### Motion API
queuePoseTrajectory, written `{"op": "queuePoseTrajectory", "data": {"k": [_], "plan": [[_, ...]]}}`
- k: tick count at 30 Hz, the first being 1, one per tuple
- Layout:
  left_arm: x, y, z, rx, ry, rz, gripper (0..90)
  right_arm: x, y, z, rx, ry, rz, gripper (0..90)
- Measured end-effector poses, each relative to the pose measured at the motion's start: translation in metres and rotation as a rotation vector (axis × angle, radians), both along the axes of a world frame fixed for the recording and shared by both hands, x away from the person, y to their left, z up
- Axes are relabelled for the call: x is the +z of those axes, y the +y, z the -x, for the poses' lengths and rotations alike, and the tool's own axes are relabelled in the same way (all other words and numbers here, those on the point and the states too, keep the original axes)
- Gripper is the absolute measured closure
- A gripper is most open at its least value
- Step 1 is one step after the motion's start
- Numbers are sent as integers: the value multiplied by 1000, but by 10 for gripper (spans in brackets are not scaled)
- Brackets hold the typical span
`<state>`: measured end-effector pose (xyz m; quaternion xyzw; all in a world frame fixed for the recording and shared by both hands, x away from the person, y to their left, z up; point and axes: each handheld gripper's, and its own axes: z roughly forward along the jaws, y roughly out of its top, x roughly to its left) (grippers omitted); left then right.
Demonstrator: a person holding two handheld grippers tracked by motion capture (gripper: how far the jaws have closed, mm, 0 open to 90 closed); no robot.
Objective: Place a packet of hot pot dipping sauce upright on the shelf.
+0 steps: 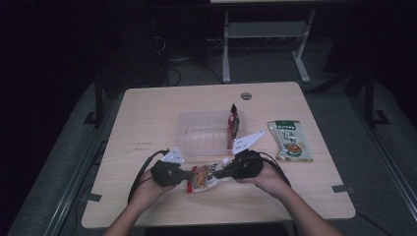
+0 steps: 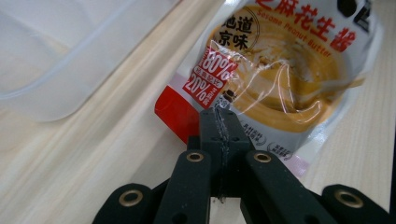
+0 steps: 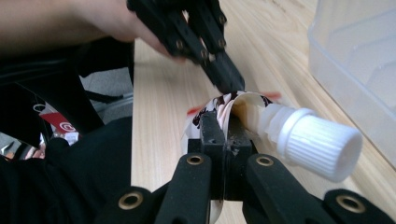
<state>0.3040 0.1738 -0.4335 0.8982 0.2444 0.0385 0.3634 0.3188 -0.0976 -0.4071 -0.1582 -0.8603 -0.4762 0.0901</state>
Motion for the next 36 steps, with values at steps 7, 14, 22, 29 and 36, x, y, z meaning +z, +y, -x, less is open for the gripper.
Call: {"op": "queuePoseTrajectory", "data": {"k": [7, 14, 22, 29, 36], "plan": [[1, -18, 3, -48, 17, 38, 897, 8, 1, 4, 16, -19, -31, 900], [0, -34, 12, -100, 26, 49, 897, 12, 1, 5, 12, -38, -51, 900], [-2, -38, 13, -103, 50, 82, 897, 17, 1, 5, 6, -48, -77, 900], [1, -30, 10, -87, 43, 79, 826, 18, -3, 5, 4, -54, -83, 899], [6, -15, 7, -52, 42, 95, 703, 20, -12, 7, -12, -69, -75, 899]]}}
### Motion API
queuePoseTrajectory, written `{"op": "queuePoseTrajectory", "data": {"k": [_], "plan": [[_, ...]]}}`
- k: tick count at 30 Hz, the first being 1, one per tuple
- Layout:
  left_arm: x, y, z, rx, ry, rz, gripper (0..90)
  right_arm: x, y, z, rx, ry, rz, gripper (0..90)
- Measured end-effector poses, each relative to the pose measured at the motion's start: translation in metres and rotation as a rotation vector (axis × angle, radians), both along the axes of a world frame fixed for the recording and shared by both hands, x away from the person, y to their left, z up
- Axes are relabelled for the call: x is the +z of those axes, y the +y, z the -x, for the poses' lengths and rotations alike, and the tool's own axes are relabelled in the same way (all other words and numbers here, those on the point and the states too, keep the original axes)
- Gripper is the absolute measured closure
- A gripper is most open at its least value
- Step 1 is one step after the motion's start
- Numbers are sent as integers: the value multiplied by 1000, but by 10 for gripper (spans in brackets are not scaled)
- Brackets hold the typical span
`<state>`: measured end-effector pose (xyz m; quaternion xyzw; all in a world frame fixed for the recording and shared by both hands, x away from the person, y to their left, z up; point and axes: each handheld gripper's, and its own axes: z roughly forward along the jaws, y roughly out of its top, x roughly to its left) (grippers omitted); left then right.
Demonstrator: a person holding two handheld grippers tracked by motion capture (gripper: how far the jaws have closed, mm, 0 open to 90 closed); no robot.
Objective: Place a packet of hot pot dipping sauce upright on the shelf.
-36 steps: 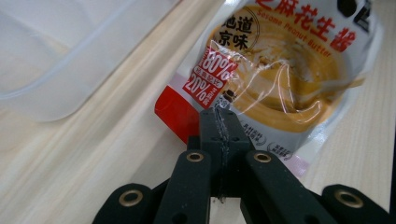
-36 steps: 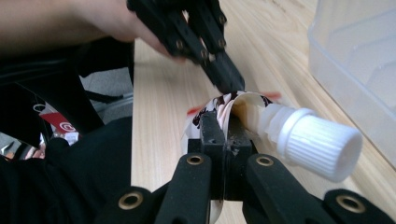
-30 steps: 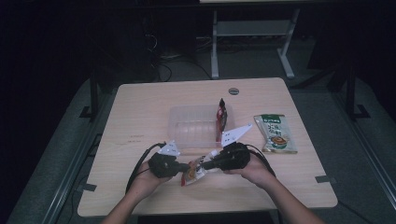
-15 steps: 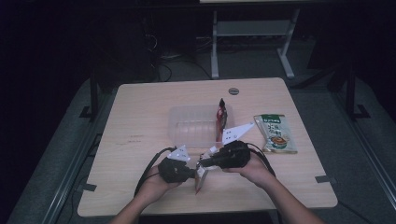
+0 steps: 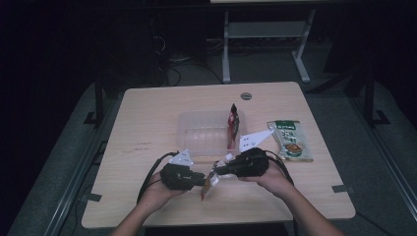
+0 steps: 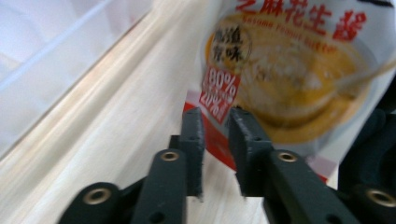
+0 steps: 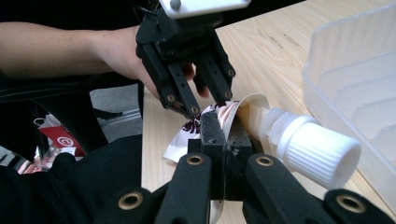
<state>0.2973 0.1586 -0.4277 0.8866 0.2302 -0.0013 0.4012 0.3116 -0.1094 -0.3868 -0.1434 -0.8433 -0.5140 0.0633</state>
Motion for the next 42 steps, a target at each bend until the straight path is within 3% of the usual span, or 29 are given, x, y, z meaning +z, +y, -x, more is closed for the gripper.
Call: {"op": "queuePoseTrajectory", "data": {"k": [8, 14, 17, 20, 23, 35, 42], "plan": [[1, 23, 3, 33, 32, -25, 448, 6, -9, 1, -23, -9, 5, 899], [-1, 41, 16, 69, 38, -31, 307, 16, -14, -4, -33, -27, 7, 899], [-4, 49, 23, 77, 47, -56, 255, 22, -16, -8, -39, -38, 5, 899], [-8, 54, 23, 78, 41, -87, 220, 28, -17, -12, -45, -47, 8, 898], [-10, 54, 21, 87, 44, -90, 187, 34, -17, -18, -52, -54, 8, 898], [-12, 53, 20, 78, 51, -92, 177, 61, -19, -53, -105, -102, 28, 898], [-12, 52, 19, 78, 58, -87, 177, 70, -20, -79, -117, -103, 59, 897]]}}
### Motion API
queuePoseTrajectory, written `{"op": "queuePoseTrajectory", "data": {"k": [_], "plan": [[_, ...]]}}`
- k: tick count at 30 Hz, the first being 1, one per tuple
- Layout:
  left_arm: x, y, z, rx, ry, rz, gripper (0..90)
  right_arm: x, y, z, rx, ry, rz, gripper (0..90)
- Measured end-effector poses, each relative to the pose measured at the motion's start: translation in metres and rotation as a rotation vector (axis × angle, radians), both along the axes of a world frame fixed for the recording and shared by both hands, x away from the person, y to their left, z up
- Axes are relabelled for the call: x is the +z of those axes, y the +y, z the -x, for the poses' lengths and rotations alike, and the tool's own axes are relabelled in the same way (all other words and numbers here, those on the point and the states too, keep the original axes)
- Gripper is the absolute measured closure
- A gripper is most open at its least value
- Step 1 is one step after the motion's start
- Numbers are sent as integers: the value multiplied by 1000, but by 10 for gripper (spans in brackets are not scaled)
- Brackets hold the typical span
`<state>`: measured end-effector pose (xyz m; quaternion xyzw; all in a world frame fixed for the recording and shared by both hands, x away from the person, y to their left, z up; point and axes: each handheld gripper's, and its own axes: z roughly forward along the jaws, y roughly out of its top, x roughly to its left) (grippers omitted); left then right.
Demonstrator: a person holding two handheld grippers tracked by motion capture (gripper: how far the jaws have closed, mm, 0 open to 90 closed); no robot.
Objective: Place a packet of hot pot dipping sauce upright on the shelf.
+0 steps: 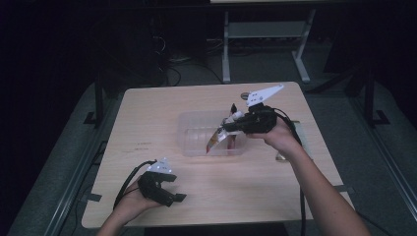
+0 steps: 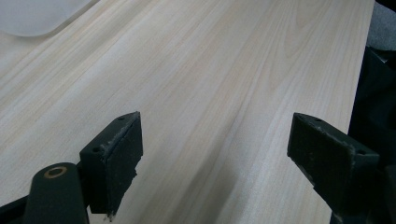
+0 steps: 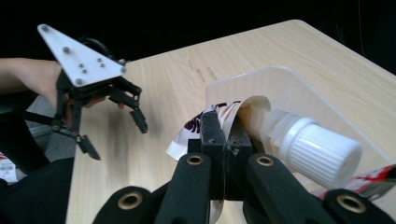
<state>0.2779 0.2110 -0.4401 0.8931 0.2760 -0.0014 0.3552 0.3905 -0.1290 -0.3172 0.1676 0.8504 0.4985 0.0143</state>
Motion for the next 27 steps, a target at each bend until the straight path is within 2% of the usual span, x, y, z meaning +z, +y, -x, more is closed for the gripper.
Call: {"op": "queuePoseTrajectory", "data": {"k": [6, 10, 14, 20, 27], "plan": [[0, 0, 0, 4, 6, 3, 177, 5, 1, -19, -11, -14, 37, 898], [-1, 0, 0, 9, 14, 4, 177, 4, -1, -31, -16, -9, 45, 898], [-1, 1, -1, 11, 14, 5, 177, -2, -2, -39, -34, 17, 46, 898], [-2, 1, -2, 7, 11, 6, 177, -10, -2, -46, -44, 30, 81, 897], [-1, 2, -2, 10, 19, 4, 177, -13, -6, -48, -53, 9, 139, 897]]}}
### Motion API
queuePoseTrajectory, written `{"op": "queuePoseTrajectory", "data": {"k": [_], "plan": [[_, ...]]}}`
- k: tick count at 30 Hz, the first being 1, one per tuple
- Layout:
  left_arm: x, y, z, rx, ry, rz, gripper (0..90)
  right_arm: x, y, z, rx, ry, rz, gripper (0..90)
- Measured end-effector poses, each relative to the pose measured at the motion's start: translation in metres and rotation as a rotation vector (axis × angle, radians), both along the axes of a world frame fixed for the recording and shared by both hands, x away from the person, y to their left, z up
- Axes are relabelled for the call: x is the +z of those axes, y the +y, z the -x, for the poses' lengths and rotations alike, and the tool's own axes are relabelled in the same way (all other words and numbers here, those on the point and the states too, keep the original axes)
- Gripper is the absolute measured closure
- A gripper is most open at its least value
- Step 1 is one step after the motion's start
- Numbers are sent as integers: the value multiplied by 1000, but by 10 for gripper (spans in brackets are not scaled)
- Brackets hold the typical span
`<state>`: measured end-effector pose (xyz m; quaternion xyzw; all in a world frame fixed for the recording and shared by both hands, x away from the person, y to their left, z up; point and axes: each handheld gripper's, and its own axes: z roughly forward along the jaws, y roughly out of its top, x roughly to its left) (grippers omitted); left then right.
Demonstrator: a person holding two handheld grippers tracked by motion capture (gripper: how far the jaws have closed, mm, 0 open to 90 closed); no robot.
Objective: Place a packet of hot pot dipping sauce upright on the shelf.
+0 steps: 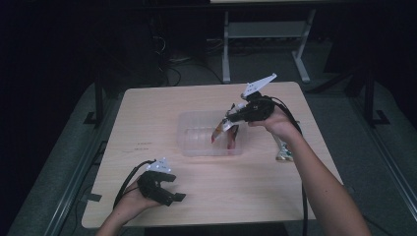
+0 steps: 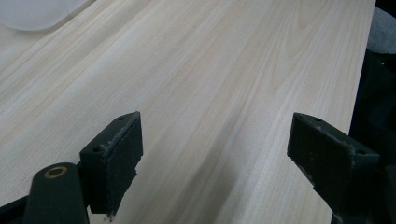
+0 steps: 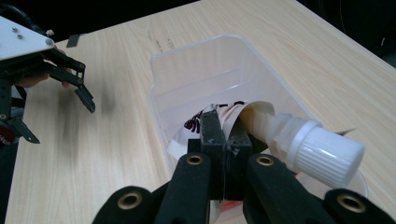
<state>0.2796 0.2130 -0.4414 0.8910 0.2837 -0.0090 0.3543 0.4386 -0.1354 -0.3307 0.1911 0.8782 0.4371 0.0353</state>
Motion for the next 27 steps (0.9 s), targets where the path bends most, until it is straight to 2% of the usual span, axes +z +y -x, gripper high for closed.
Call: {"op": "queuePoseTrajectory", "data": {"k": [8, 19, 27], "plan": [[-1, -1, 0, 0, 2, 4, 177, 0, -4, 1, -12, -9, 35, 896], [0, -1, 0, -7, 3, -5, 177, 4, 0, 4, -2, -39, 127, 896], [0, -1, 0, -10, 3, -8, 177, 2, 4, 3, -3, -36, 121, 895]]}}
